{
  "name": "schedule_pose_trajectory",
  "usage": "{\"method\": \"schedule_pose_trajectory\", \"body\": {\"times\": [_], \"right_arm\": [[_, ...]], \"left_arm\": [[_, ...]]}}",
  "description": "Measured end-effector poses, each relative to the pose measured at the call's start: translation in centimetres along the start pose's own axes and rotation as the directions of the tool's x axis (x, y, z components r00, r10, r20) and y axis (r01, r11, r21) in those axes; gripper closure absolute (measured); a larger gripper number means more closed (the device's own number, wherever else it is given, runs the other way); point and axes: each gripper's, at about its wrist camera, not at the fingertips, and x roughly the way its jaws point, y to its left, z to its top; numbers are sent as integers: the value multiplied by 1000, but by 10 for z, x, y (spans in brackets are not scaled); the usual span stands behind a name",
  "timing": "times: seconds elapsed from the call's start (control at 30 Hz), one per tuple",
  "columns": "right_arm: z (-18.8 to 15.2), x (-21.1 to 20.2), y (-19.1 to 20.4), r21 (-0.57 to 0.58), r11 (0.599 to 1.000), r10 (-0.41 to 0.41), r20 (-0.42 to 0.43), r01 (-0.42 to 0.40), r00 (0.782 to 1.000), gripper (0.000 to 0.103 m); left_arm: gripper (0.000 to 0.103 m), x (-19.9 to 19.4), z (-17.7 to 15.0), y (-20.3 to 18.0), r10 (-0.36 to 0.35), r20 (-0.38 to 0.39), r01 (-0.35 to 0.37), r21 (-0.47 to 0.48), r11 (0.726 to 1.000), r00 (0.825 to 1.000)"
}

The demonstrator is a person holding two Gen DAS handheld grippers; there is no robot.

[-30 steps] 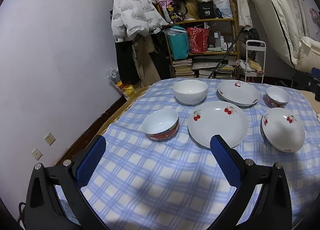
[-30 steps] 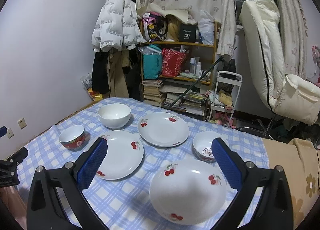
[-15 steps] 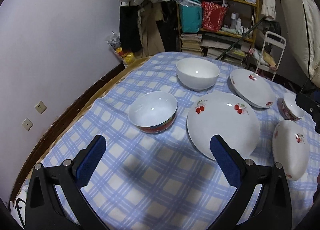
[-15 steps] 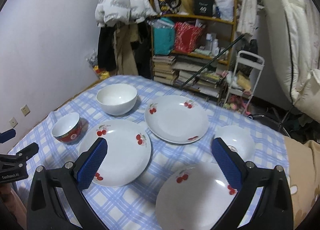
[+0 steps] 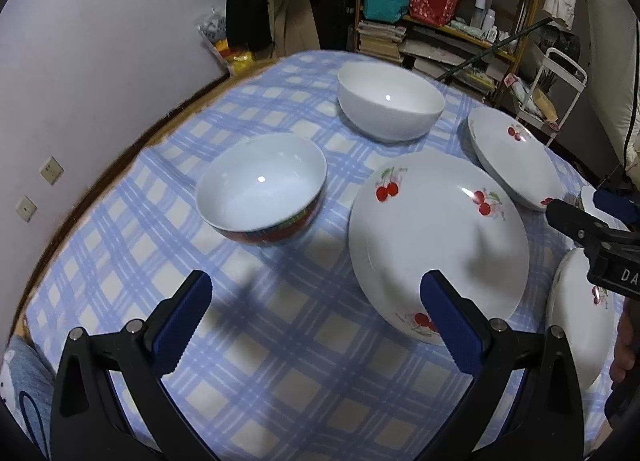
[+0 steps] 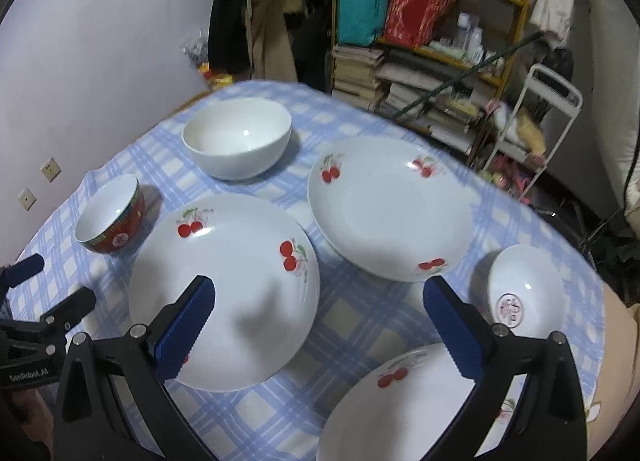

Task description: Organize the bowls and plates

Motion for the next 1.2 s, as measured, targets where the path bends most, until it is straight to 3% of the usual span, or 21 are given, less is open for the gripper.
{"method": "schedule_pose_trajectory", "body": {"times": [0.4, 0.5, 0.63, 0.8, 0.9, 1.03, 1.1, 1.17, 1.2], "right_arm": [[-4, 36, -1, -32, 999, 13, -97, -16, 995, 0], [-4, 42, -2, -26, 999, 24, -118, -27, 993, 0], [-1, 49, -5, -2, 999, 44, -143, -45, 989, 0], [5, 57, -8, 15, 997, 71, -180, -69, 981, 12], [7, 64, -9, 32, 995, 94, -204, -89, 974, 13], [7, 73, -14, 71, 990, 139, -233, -126, 962, 34], [7, 77, -14, 90, 984, 173, -245, -155, 954, 40], [7, 80, -13, 84, 985, 165, -260, -148, 951, 56], [7, 82, -10, 70, 987, 156, -272, -142, 950, 73]], "left_arm": [[2, 28, -3, -2, -44, -54, 43, -20, 999, 998], [15, 35, -1, -3, -48, -80, 47, -19, 999, 996], [15, 43, -1, -2, -70, -102, 66, -35, 997, 992], [15, 50, 0, 0, -97, -128, 91, -47, 995, 987], [29, 55, 0, 1, -102, -142, 95, -55, 994, 985], [57, 67, 0, 2, -139, -197, 127, -68, 989, 971], [60, 68, 0, 4, -151, -198, 136, -88, 987, 968], [67, 68, 0, 3, -169, -197, 154, -93, 984, 966], [76, 68, 1, 2, -178, -195, 164, -89, 983, 965]]}}
